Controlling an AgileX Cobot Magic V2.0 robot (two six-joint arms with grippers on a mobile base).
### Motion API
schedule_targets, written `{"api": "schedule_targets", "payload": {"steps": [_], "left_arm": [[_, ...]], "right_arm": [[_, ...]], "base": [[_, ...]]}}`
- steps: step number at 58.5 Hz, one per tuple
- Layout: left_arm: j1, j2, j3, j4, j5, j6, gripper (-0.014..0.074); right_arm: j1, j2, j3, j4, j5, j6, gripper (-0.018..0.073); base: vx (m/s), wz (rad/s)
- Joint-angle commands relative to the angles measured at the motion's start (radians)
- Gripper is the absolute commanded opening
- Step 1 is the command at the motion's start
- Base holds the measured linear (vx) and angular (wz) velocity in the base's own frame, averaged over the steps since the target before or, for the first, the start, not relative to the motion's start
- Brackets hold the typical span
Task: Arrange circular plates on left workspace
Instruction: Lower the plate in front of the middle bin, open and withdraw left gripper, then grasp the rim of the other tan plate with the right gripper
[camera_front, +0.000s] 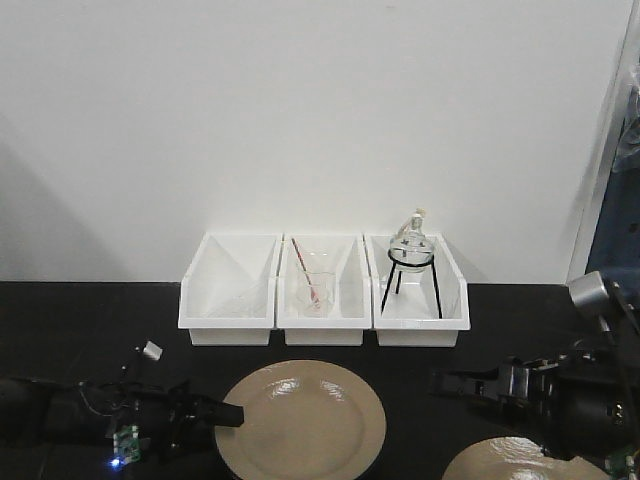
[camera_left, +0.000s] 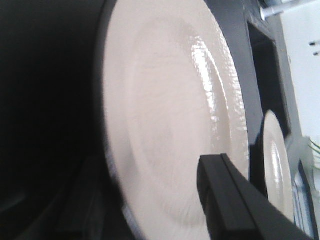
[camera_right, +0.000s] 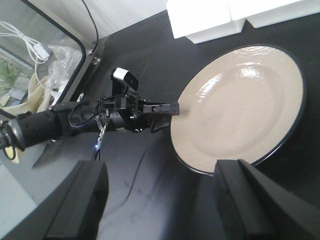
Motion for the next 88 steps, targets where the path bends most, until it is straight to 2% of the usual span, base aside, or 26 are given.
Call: {"api": "schedule_targets", "payload": {"steps": [1, 14, 20, 23, 26, 29, 36, 40, 43, 49, 55, 62, 69, 88], "left_arm": [[0.038, -0.063, -0.027, -0.019, 0.104, -0.007, 0.0514], [0.114, -0.063, -0.027, 0.001, 0.212, -0.049, 0.0501], [0.153, -0.065, -0.027, 0.002, 0.271, -0.103, 0.0466], [0.174, -0.068, -0.027, 0.019, 0.287, -0.158, 0.0438], [0.192, -0.076, -0.027, 0.057, 0.287, -0.229, 0.0398], [0.205, -0.088, -0.027, 0.103, 0.287, -0.260, 0.0347], [0.214, -0.145, -0.027, 0.218, 0.287, -0.261, 0.0185], [0.216, -0.188, -0.027, 0.261, 0.286, -0.259, 0.0059], [0.216, -0.225, -0.027, 0.276, 0.285, -0.256, -0.0009], [0.216, -0.296, -0.027, 0.283, 0.282, -0.239, -0.0008], [0.216, -0.379, -0.015, 0.283, 0.277, -0.221, -0.0006], [0.216, -0.495, 0.052, 0.282, 0.257, -0.189, -0.0006], [0.216, -0.610, 0.164, 0.280, 0.247, -0.176, -0.0006], [0.216, -0.913, 0.439, 0.250, 0.141, -0.153, -0.0005]], "right_arm": [[-0.005, -0.021, -0.034, 0.052, 0.038, -0.011, 0.0494], [-0.005, -0.021, -0.034, 0.052, 0.034, -0.011, 0.0494], [-0.005, -0.021, -0.034, 0.051, 0.034, -0.011, 0.0494], [-0.005, -0.021, -0.034, 0.051, 0.034, -0.009, 0.0494], [-0.005, -0.021, -0.034, 0.051, 0.034, -0.004, 0.0494], [-0.005, -0.021, -0.034, 0.050, 0.034, -0.001, 0.0494], [-0.017, -0.021, -0.035, 0.042, 0.022, 0.035, 0.0494], [-0.058, -0.021, -0.035, 0.035, 0.023, 0.073, 0.0494], [-0.125, -0.021, -0.035, 0.018, 0.031, 0.106, 0.0494], [-0.251, -0.021, -0.035, -0.042, 0.080, 0.151, 0.0494], [-0.410, -0.021, -0.035, -0.146, 0.146, 0.188, 0.0491], [-0.525, -0.010, -0.035, -0.244, 0.107, 0.234, 0.0491], [-0.575, 0.037, -0.035, -0.284, 0.101, 0.240, 0.0491], [-0.574, 0.250, -0.035, -0.378, 0.007, 0.231, 0.0491]], "base": [[0.00, 0.00], [0.00, 0.00], [0.00, 0.00], [0.00, 0.00], [0.00, 0.00], [0.00, 0.00], [0.00, 0.00], [0.00, 0.00], [0.00, 0.00], [0.00, 0.00], [0.00, 0.00], [0.00, 0.00], [0.00, 0.00], [0.00, 0.00]]}}
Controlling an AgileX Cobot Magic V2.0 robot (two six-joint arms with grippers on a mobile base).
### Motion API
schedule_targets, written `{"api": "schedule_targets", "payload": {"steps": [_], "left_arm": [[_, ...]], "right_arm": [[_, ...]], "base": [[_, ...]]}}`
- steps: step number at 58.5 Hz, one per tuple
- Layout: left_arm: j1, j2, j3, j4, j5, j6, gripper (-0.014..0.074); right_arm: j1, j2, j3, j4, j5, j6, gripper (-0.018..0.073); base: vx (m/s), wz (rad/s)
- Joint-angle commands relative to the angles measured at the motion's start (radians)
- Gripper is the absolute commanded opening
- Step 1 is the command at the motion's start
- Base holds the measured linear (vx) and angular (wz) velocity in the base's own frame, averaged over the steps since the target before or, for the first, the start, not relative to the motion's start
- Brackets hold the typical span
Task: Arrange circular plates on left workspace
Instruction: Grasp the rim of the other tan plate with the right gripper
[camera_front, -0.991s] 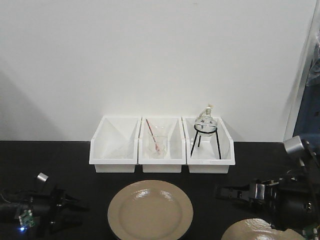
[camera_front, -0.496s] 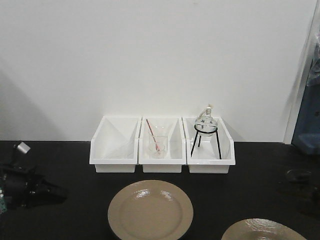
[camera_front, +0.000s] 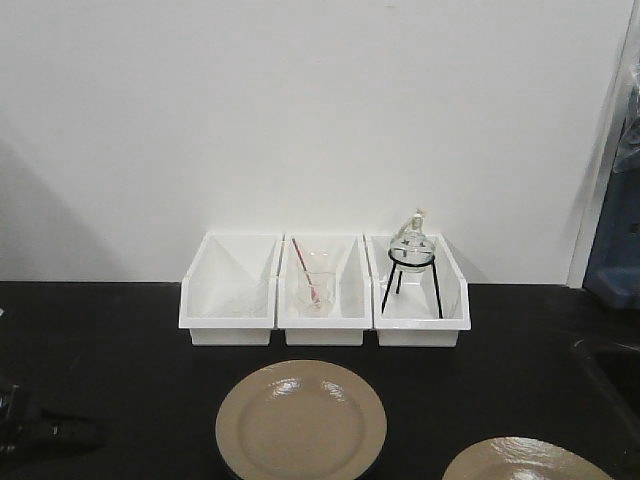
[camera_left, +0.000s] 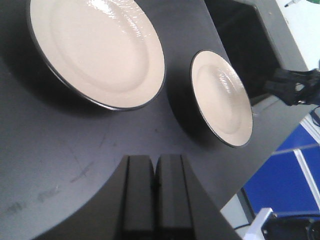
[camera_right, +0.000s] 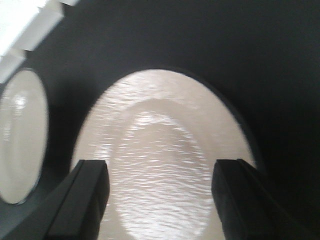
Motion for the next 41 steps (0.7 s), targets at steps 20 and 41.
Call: {"api": "schedule_targets", "payload": {"steps": [20, 41], "left_arm": [[-0.001, -0.253, 0.117, -0.080, -0.033, -0.007, -0.0005], [-0.001, -0.288, 0.117, -0.087, -0.009, -0.008, -0.0005]], "right_arm": [[-0.004, 0.132, -0.034, 0.031, -0.025, -0.075, 0.0491], [-0.003, 0.217, -0.032, 0.095, 0.017, -0.144, 0.0435]], "base": [[0.00, 0.00], [0.00, 0.00]]}}
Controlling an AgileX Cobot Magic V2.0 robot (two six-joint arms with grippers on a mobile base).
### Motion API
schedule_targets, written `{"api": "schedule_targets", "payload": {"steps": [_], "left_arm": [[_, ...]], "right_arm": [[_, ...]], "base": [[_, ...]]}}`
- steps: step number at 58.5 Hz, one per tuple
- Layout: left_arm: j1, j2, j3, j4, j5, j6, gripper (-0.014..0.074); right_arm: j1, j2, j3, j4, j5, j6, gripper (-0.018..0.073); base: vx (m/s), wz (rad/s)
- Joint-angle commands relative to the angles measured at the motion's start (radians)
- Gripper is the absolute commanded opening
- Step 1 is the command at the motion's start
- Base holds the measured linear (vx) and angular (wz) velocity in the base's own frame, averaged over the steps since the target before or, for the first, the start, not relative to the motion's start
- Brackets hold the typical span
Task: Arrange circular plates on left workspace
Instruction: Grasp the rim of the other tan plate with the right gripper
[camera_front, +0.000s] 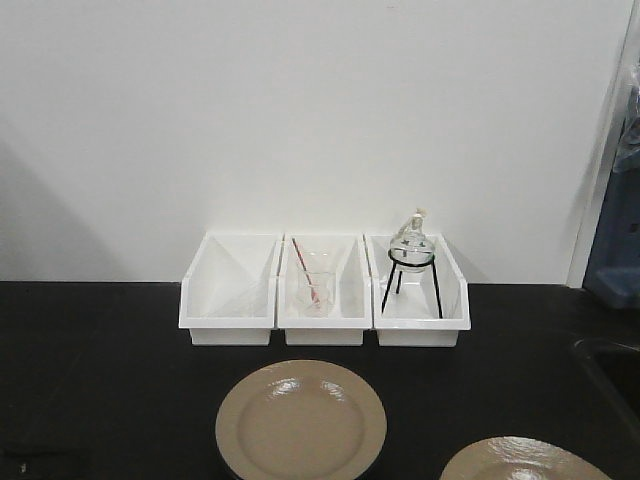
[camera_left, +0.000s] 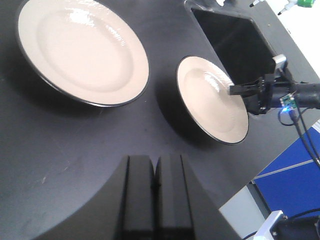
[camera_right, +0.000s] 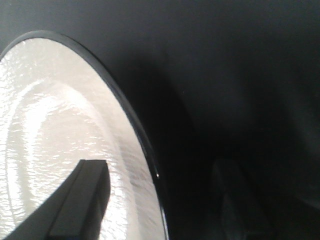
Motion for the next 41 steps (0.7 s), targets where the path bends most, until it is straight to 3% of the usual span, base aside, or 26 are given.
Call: {"api": "schedule_targets", "payload": {"steps": [1, 30, 41], "left_arm": [[-0.001, -0.019, -0.021, -0.082, 0.021, -0.004, -0.0005], [-0.001, -0.019, -0.021, -0.082, 0.030, -0.027, -0.0005], [-0.001, -0.019, -0.021, -0.082, 0.038, -0.027, -0.0005]], "right_arm": [[-0.003, -0.034, -0.024, 0.079, 0.056, -0.037, 0.0424], [-0.003, -0.034, -0.024, 0.121, 0.072, -0.073, -0.0015], [-0.003, -0.034, -0.024, 0.211, 0.111, -0.084, -0.0009]], "base": [[0.00, 0.00], [0.00, 0.00], [0.00, 0.00]]}}
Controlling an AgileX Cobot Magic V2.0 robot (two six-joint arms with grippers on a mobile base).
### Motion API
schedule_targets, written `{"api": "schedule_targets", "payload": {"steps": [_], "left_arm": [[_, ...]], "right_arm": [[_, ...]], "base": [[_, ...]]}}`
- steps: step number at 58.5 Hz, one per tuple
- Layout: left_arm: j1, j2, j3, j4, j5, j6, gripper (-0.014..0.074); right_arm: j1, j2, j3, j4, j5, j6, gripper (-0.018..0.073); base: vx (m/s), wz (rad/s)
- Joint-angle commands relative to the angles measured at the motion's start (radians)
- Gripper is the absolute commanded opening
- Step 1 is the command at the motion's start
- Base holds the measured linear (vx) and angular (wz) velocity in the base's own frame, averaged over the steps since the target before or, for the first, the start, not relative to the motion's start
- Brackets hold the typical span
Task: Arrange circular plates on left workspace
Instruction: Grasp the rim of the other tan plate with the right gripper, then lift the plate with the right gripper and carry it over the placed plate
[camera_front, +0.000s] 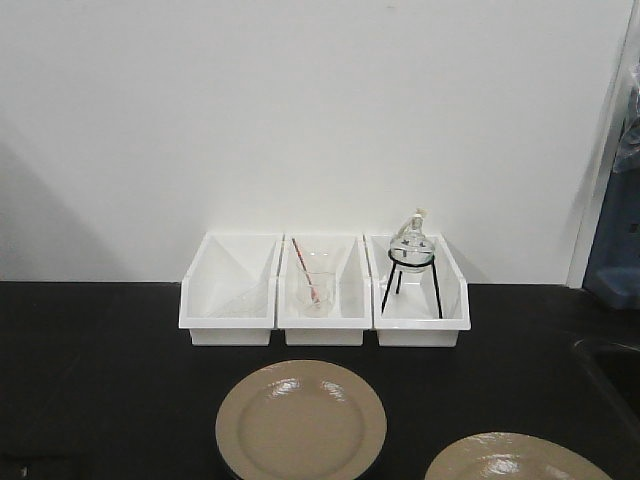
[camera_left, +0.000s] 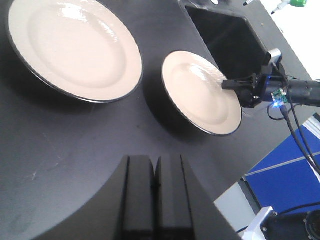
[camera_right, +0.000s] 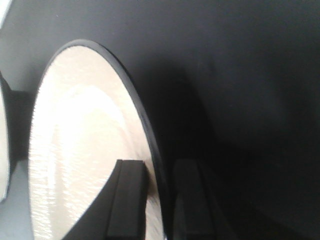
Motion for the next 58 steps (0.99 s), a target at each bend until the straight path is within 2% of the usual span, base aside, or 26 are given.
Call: {"api": "schedule_targets", "payload": {"steps": [1, 11, 30, 47, 53, 58], "left_arm": [[-0.001, -0.019, -0.021, -0.080, 0.016, -0.008, -0.0005], [-0.001, -0.019, -0.021, -0.080, 0.016, -0.008, -0.0005], [-0.001, -0.019, -0.021, -0.079, 0.017, -0.008, -0.0005], [-0.001, -0.019, -0.021, -0.078, 0.004, -0.008, -0.0005], [-0.001, -0.019, -0.021, -0.078, -0.008, -0.008, -0.0005], [-0.001, -0.019, -0.021, -0.078, -0.016, -0.008, -0.0005]], "right_arm": [[-0.003, -0.037, -0.020, 0.100, 0.060, -0.026, -0.0008], [-0.004, -0.037, -0.020, 0.239, 0.161, -0.058, -0.0005], [-0.003, -0.037, -0.020, 0.370, 0.246, -0.077, -0.0004], [-0.003, -0.037, -0.020, 0.556, 0.327, -0.104, -0.0003], [0.002, -0.037, -0.020, 0.599, 0.356, -0.104, -0.0003], [0.030, -0.041, -0.033, 0.598, 0.351, -0.104, -0.0003]], "base": [[0.00, 0.00], [0.00, 0.00], [0.00, 0.00], [0.00, 0.00], [0.00, 0.00], [0.00, 0.00]]}}
